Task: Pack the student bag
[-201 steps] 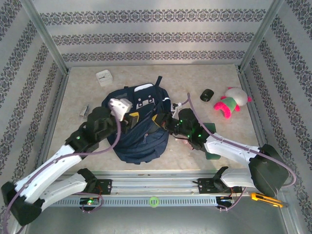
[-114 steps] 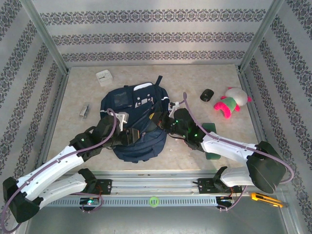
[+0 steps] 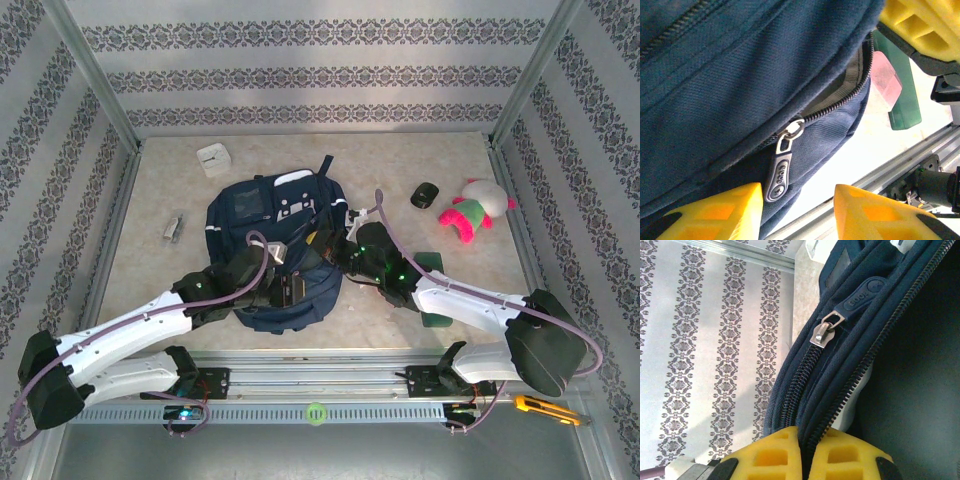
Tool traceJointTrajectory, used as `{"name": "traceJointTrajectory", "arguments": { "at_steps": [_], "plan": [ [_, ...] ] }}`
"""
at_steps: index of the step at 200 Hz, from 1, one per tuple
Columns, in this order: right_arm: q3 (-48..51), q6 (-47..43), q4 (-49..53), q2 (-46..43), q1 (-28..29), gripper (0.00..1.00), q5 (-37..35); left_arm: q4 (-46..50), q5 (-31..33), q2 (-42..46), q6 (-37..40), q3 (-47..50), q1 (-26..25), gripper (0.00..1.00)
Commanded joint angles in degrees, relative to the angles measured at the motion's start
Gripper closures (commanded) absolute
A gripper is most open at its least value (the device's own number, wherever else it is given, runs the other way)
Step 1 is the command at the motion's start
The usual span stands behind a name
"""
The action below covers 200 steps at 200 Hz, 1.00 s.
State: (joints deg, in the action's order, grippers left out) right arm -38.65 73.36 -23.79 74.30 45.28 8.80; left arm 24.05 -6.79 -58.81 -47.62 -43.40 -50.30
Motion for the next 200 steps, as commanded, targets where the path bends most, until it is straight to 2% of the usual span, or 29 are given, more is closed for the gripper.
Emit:
{"name": "traceJointTrajectory", "arguments": {
  "at_steps": [1,55,70,100,112,120,150,200],
  "plan": [
    [-2.4,-2.0,-3.8,-1.1,0.4,1.0,-2.5,-2.9,3.3,-1.1,-0.5,-0.4,-1.0,0.59],
    [-2.6,-2.6,-3.5,-2.1,0.4,1.0,-2.1,-6.3,8.7,-3.1,-0.6,0.5,-0.9,0.62],
    [-2.7,-2.9,-3.1,-2.2,0.3,1.0,-1.8,-7.6,8.6,-3.9,-0.9,0.7,-0.9,0.69],
    [-2.7,-3.6,-2.6,-2.8,0.1,1.0,-1.6,-5.2,9.9,-4.2,-0.7,-0.4,-0.9,0.94],
    [-2.5,-3.9,-2.1,-3.3,-0.5,1.0,-1.0,-2.5,11.4,-3.8,-0.6,-0.7,-0.9,1.0],
    [-2.4,-4.1,-1.8,-3.8,-1.3,1.0,-0.1,-0.5,12.5,-3.2,-0.4,-0.7,-0.9,1.0],
    [-1.5,-4.6,0.1,-5.9,-6.8,1.0,6.4,6.3,17.3,1.6,-0.8,1.0,-0.4,1.0],
    [-0.9,-3.7,2.8,-7.4,-17.7,1.0,24.1,11.0,21.1,12.0,-1.5,8.3,4.3,1.0]
  ]
}}
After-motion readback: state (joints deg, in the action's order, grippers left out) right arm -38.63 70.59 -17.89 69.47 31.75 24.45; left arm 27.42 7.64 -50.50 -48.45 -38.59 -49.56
